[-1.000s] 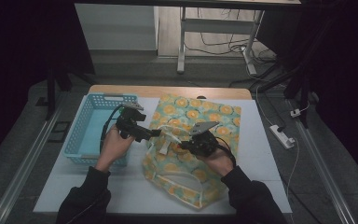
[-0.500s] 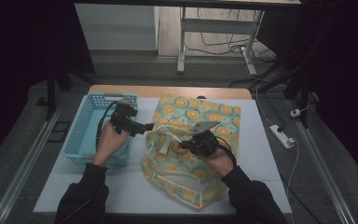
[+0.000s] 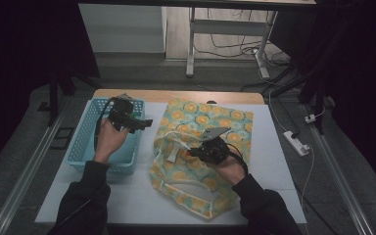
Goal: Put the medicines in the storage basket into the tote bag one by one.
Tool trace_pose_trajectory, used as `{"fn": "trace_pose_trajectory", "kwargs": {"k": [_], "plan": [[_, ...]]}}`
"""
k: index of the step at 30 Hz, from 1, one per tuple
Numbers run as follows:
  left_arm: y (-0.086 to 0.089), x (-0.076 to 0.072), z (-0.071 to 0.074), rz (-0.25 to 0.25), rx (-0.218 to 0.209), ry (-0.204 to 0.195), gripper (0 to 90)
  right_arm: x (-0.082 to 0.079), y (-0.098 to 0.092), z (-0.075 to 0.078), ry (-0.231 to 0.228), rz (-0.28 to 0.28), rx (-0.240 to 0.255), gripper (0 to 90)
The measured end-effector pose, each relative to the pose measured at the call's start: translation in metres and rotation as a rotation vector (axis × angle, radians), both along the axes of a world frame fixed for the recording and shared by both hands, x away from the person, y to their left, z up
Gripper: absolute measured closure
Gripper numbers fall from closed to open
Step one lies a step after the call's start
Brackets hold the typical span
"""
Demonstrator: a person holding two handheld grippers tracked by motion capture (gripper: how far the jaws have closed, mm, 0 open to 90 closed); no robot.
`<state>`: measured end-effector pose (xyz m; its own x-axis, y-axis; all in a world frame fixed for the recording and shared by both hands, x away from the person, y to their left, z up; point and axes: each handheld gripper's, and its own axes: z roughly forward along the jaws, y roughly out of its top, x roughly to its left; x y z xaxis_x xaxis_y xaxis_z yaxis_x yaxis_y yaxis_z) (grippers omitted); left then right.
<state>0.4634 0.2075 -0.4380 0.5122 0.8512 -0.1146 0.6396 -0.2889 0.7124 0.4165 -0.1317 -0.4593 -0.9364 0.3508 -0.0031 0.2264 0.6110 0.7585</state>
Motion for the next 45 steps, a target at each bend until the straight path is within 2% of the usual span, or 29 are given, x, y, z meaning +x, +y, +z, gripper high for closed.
{"fn": "trace_pose_trajectory", "kwargs": {"k": [5, 6, 8, 12, 13, 15, 17, 20, 27, 30, 31, 32, 33, 34, 35, 37, 38, 39, 42, 45], "plan": [[0.013, 0.011, 0.0, 0.048, 0.025, 0.013, 0.2, 0.0, 0.0, 0.0, 0.003, 0.0, 0.002, 90.0], [0.017, 0.014, -0.001, 0.07, 0.03, 0.022, 0.2, 0.0, 0.0, 0.0, 0.002, 0.0, 0.001, 90.0], [0.02, 0.016, -0.002, 0.076, 0.027, 0.027, 0.0, 0.0, 0.0, 0.0, 0.002, 0.0, 0.001, 89.9], [0.028, 0.024, -0.01, 0.1, 0.044, 0.05, 0.0, 0.0, 0.0, 0.0, 0.003, 0.002, -0.001, 89.9], [0.031, 0.028, -0.015, 0.113, 0.062, 0.066, 0.0, 0.0, 0.0, 0.0, 0.002, 0.003, -0.001, 89.9], [0.033, 0.03, -0.018, 0.118, 0.067, 0.074, 0.0, 0.0, 0.0, -0.001, 0.004, 0.004, -0.002, 89.9], [0.035, 0.036, -0.025, 0.144, 0.099, 0.096, 0.0, 0.0, 0.0, -0.001, 0.006, 0.004, -0.003, 89.9], [0.035, 0.039, -0.03, 0.157, 0.119, 0.112, 0.2, 0.0, 0.0, -0.001, 0.006, 0.002, -0.003, 89.9], [0.033, 0.053, -0.044, 0.159, 0.181, 0.17, 1.1, 0.0, -0.001, -0.001, 0.006, 0.001, 0.0, 89.9], [0.03, 0.056, -0.048, 0.156, 0.222, 0.179, 10.7, 0.001, -0.002, 0.0, 0.006, 0.0, 0.004, 90.0], [0.027, 0.058, -0.051, 0.154, 0.262, 0.19, 15.9, 0.001, -0.002, 0.0, 0.006, 0.0, 0.003, 90.0], [0.027, 0.058, -0.051, 0.154, 0.262, 0.19, 18.9, 0.001, -0.002, 0.001, 0.005, 0.0, 0.003, 89.9], [0.027, 0.06, -0.052, 0.167, 0.272, 0.21, 22.2, 0.001, -0.002, 0.001, 0.005, -0.001, 0.004, 90.0], [0.027, 0.06, -0.052, 0.167, 0.272, 0.21, 30.1, 0.001, -0.002, 0.001, 0.005, -0.001, 0.004, 90.0], [0.027, 0.06, -0.052, 0.162, 0.258, 0.221, 37.7, 0.001, -0.003, 0.001, 0.004, -0.002, 0.006, 89.9], [0.028, 0.061, -0.052, 0.175, 0.238, 0.235, 47.4, 0.001, -0.003, 0.001, 0.004, -0.003, 0.007, 89.9], [0.029, 0.062, -0.051, 0.17, 0.218, 0.24, 47.4, 0.001, -0.003, 0.001, 0.004, -0.003, 0.007, 89.9], [0.027, 0.062, -0.051, 0.172, 0.223, 0.242, 50.8, 0.001, -0.003, 0.001, 0.005, -0.004, 0.008, 90.0], [0.023, 0.06, -0.049, 0.183, 0.257, 0.246, 51.2, 0.002, -0.004, 0.001, 0.005, -0.005, 0.008, 89.9], [0.022, 0.057, -0.047, 0.189, 0.248, 0.238, 51.3, 0.002, -0.004, 0.001, 0.004, -0.006, 0.008, 89.9]]}}
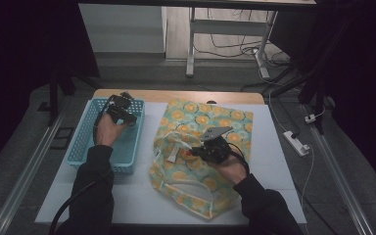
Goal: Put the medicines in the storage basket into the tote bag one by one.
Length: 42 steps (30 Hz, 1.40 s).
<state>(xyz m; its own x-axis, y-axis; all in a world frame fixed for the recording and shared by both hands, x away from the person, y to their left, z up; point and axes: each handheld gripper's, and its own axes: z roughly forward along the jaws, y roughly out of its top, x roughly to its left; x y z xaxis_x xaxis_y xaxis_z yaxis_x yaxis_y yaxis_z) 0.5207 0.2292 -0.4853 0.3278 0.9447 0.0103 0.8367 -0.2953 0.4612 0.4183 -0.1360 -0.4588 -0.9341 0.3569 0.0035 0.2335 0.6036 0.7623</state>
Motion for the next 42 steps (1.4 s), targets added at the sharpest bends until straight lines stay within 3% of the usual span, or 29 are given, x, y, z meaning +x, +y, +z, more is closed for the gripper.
{"fn": "trace_pose_trajectory", "kwargs": {"k": [5, 7, 17, 24, 30, 36, 42], "plan": [[0.002, -0.008, 0.009, -0.023, -0.055, -0.025, 51.4, 0.001, 0.0, 0.0, -0.001, 0.001, -0.001, 89.9], [0.003, -0.015, 0.017, -0.038, -0.074, -0.057, 51.4, 0.0, 0.0, -0.001, 0.0, -0.001, -0.003, 89.9], [0.002, -0.039, 0.033, -0.087, -0.091, -0.133, 51.4, 0.0, 0.002, -0.003, 0.004, 0.004, -0.012, 90.0], [0.006, -0.059, 0.049, -0.11, -0.13, -0.188, 51.4, 0.0, 0.004, -0.006, 0.01, 0.007, -0.021, 89.9], [-0.002, -0.078, 0.06, -0.161, -0.162, -0.207, 51.4, -0.001, 0.006, -0.007, 0.011, 0.013, -0.028, 90.0], [-0.015, -0.092, 0.068, -0.233, -0.166, -0.204, 51.4, -0.001, 0.006, -0.006, 0.009, 0.01, -0.024, 90.0], [-0.03, -0.104, 0.07, -0.313, -0.219, -0.198, 51.4, -0.001, 0.005, -0.005, 0.007, 0.007, -0.019, 90.0]]}}
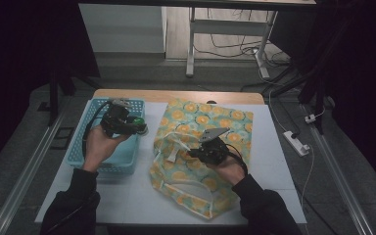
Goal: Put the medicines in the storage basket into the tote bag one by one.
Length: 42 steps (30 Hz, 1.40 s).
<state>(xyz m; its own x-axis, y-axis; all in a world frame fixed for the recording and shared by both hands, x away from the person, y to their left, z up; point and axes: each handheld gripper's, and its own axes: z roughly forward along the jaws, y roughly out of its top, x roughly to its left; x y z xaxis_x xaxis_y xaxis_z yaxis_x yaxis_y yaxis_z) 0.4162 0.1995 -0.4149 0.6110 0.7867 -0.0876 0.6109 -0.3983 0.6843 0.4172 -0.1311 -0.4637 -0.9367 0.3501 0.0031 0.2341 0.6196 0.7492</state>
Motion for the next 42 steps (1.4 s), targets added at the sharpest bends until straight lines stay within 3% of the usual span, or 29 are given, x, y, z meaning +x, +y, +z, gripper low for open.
{"fn": "trace_pose_trajectory", "kwargs": {"k": [12, 17, 42], "plan": [[-0.04, -0.021, -0.016, -0.148, -0.012, 0.022, 51.4, 0.002, -0.003, 0.003, -0.001, -0.01, 0.016, 90.0], [-0.051, -0.025, -0.027, -0.191, -0.054, 0.049, 51.3, 0.002, -0.003, 0.003, 0.0, -0.011, 0.019, 90.0], [-0.11, -0.024, -0.064, -0.281, -0.012, 0.087, 51.3, 0.0, -0.003, 0.006, -0.003, -0.004, 0.019, 90.0]]}}
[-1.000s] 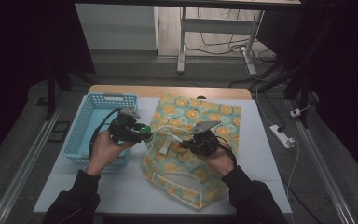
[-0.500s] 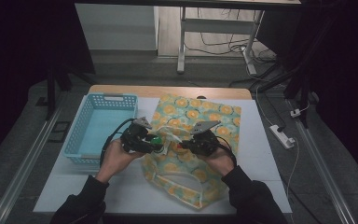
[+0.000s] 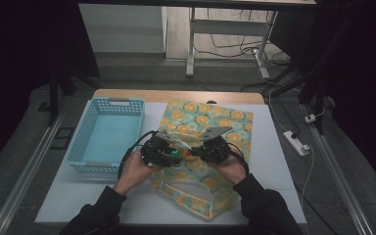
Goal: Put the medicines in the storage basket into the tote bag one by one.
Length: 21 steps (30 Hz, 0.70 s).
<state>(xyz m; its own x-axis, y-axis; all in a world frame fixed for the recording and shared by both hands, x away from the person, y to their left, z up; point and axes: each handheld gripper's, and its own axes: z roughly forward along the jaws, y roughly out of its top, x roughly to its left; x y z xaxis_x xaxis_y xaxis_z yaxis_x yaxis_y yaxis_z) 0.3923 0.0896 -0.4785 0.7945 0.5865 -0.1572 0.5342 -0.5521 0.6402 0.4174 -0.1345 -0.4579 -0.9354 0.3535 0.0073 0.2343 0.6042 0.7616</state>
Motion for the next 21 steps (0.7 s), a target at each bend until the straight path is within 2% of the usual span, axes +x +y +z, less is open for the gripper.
{"fn": "trace_pose_trajectory", "kwargs": {"k": [6, 9, 11, 13, 21], "plan": [[-0.007, 0.003, -0.006, 0.004, 0.011, -0.003, 51.3, 0.0, 0.002, -0.001, 0.0, 0.005, -0.004, 90.0], [-0.011, 0.003, -0.009, 0.007, 0.049, -0.017, 51.3, 0.0, 0.002, -0.001, 0.0, 0.006, -0.004, 90.0], [-0.012, 0.004, -0.011, 0.014, 0.051, -0.012, 51.3, 0.0, 0.001, -0.001, -0.001, 0.006, -0.004, 89.9], [-0.014, 0.004, -0.013, 0.018, 0.076, -0.021, 51.3, 0.0, 0.001, -0.001, -0.001, 0.006, -0.004, 90.0], [-0.016, 0.005, -0.018, 0.06, 0.103, -0.047, 51.3, 0.0, 0.001, 0.0, -0.003, 0.005, -0.002, 89.9]]}}
